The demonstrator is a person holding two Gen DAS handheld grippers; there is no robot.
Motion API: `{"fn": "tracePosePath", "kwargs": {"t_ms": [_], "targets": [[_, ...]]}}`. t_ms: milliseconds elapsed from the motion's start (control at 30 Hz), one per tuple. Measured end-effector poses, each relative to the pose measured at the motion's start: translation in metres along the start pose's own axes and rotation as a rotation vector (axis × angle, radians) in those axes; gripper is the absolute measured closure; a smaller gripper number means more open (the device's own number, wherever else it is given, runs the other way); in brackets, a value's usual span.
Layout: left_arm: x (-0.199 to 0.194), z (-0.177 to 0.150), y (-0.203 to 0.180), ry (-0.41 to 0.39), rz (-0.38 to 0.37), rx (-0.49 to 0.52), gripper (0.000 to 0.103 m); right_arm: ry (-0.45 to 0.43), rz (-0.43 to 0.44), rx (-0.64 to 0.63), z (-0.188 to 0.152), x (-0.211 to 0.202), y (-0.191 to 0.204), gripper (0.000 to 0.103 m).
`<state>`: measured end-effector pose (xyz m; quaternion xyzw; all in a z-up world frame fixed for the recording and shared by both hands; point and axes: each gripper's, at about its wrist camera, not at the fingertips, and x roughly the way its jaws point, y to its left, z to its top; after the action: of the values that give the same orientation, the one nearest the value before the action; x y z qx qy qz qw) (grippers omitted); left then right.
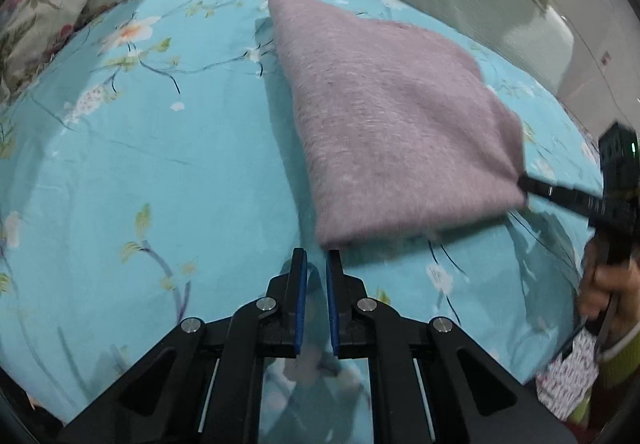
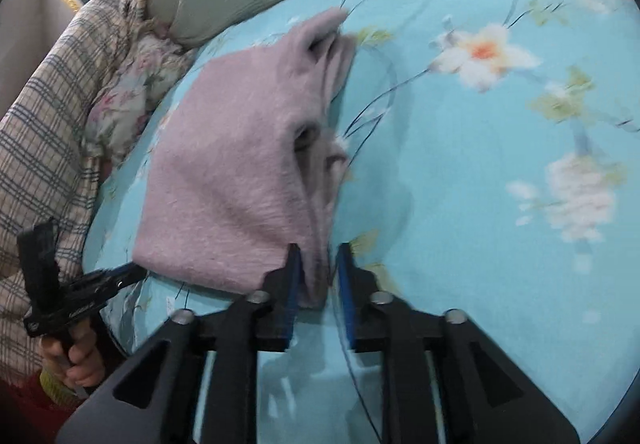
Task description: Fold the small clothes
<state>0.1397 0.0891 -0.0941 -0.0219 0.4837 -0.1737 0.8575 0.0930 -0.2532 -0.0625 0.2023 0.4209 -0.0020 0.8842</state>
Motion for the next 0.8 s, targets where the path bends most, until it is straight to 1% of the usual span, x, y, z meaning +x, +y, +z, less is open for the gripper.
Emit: {"fn": "tracePosePath", "kwargs": {"t_ms": [33,67,133,167,233,267,367,400,433,467,533,567,600,667,733,800], "targets": [[-0.007,-0.001,0.000,-0.014,-0.014,0.017,0.094,-0.043,-0.003,-0.005,0.008,-0.013,0.004,0.081],[-0.014,-0.001,-0.002,-0.029,-0.031,0.035,0.094,-0.068,0.002,-0.013,0.015,-0.019,0.008,0.081],[-0.023,0.005,-0.007,-0.058,-0.066,0.067,0.094,-0.099,0.045,-0.021,0.031,-0.025,0.016,0.080],[-0.024,0.009,-0.010,-0.070,-0.082,0.080,0.094,-0.101,0.060,-0.023,0.044,-0.019,0.023,0.077],[-0.021,0.021,-0.019,-0.090,-0.102,0.099,0.094,-0.098,0.051,-0.025,0.065,0.001,0.031,0.052],[-0.018,0.025,-0.024,-0.092,-0.113,0.104,0.094,-0.100,0.044,-0.013,0.079,0.018,0.030,0.049],[-0.007,0.034,-0.037,-0.089,-0.149,0.122,0.094,-0.060,0.054,0.078,0.108,0.058,0.016,0.049],[-0.002,0.036,-0.040,-0.082,-0.156,0.128,0.094,-0.038,0.045,0.097,0.114,0.070,0.011,0.058],[0.005,0.037,-0.042,-0.069,-0.169,0.135,0.094,-0.007,0.038,0.107,0.122,0.082,0.008,0.097],[0.011,0.038,-0.044,-0.053,-0.174,0.137,0.094,-0.005,0.048,0.124,0.128,0.088,0.005,0.095],[0.021,0.040,-0.046,-0.028,-0.167,0.138,0.094,-0.063,0.056,0.107,0.135,0.082,0.006,0.096],[0.026,0.039,-0.047,-0.019,-0.170,0.137,0.094,-0.065,0.027,0.093,0.136,0.084,0.006,0.096],[0.031,0.038,-0.047,-0.005,-0.169,0.134,0.094,-0.050,0.014,0.093,0.135,0.090,0.005,0.096],[0.043,0.035,-0.048,0.022,-0.156,0.134,0.094,0.037,-0.002,0.088,0.127,0.111,-0.002,0.096],[0.043,0.035,-0.050,0.022,-0.155,0.143,0.094,0.009,-0.008,0.096,0.123,0.104,-0.003,0.093],[0.035,0.037,-0.050,0.029,-0.155,0.154,0.094,-0.037,-0.018,0.114,0.122,0.080,0.000,0.090]]}}
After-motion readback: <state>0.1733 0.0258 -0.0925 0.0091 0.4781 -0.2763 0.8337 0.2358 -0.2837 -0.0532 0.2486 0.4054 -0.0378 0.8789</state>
